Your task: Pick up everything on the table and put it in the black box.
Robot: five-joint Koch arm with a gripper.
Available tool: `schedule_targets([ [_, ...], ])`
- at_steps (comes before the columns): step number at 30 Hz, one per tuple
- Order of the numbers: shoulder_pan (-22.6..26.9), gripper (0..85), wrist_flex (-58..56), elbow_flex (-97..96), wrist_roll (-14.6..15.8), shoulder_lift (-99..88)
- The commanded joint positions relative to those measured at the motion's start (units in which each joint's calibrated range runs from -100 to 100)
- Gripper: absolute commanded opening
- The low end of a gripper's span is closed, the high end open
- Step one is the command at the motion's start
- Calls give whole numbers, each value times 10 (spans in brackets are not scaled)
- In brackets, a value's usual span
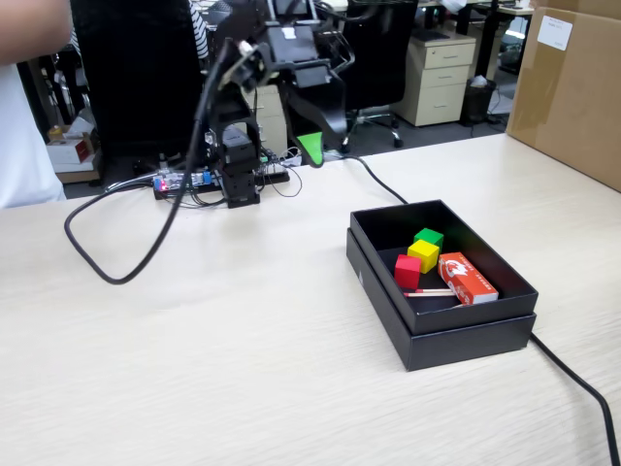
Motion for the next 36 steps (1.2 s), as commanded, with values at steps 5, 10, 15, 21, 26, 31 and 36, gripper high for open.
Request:
schedule_targets([
  [5, -38, 489, 175, -330, -3, -339],
  [10, -38, 488, 303, -555, -1, -469],
  [15, -50, 495, 384, -691, -2, -497],
  [21, -58, 488, 505, -832, -5, -497],
  [26, -56, 483, 608, -939, -15, -497],
  [31, -53, 479, 702, -1035, -37, -497],
  [36, -45, 479, 730, -1083, -48, -497],
])
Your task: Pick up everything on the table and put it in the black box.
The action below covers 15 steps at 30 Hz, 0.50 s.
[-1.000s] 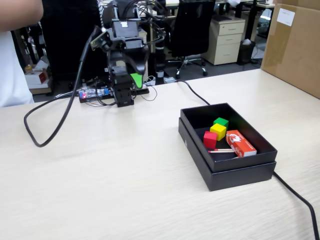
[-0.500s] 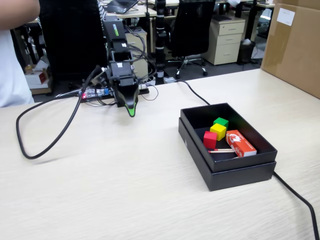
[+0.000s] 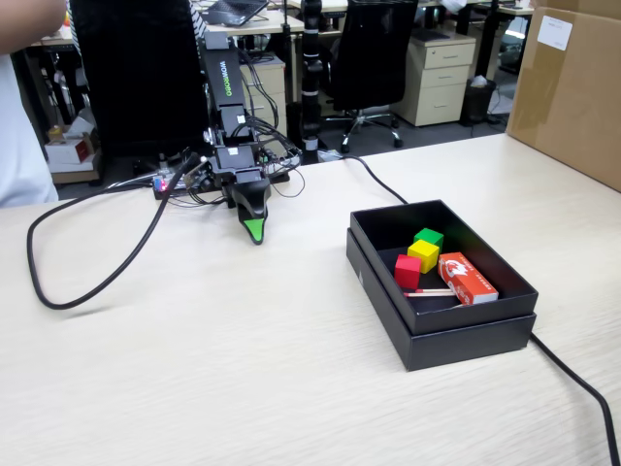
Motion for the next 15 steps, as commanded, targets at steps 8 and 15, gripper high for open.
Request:
schedule_targets([
  [8, 16, 477, -16, -19, -5, 5],
  [15, 12, 487, -16, -19, -5, 5],
])
